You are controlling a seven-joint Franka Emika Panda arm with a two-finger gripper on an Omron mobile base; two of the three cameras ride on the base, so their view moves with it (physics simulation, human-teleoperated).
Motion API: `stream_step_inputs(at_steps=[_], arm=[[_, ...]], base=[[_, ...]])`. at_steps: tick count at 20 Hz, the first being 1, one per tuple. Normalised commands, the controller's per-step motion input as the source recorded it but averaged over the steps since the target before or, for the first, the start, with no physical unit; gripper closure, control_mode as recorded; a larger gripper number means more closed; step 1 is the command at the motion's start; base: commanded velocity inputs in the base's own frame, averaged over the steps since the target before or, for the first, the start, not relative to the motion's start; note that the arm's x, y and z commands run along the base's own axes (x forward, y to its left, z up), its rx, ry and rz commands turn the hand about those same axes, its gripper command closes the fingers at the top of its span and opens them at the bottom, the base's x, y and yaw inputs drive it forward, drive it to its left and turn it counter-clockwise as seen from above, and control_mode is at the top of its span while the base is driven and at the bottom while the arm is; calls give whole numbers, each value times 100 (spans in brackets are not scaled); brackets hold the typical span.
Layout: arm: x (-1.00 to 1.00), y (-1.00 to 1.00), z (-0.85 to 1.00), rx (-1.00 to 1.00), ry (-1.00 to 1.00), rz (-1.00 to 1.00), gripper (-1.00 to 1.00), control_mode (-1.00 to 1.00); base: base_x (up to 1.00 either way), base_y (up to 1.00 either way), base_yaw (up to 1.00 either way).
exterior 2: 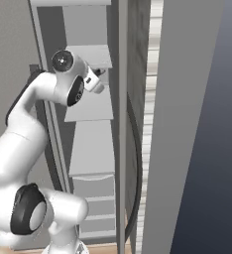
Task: Take the lime, lime, and fish from the freezer and place them in the bowl on the counter.
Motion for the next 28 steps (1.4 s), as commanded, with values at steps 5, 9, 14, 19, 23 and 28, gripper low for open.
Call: stream_step_inputs(at_steps=[5,9,14,19,23,28], arm=[[-100,4,-100,0,43,0,100,-100],[0,0,0,0,0,0,100,100],[0,0,0,0,0,0,100,100],[0,0,0,0,0,0,100,100],[0,0,0,0,0,0,100,100],[0,0,0,0,0,0,100,100]], base=[[0,0,0],[-100,49,1],[-100,99,4],[-70,100,0],[-53,100,-3],[7,100,-16]])
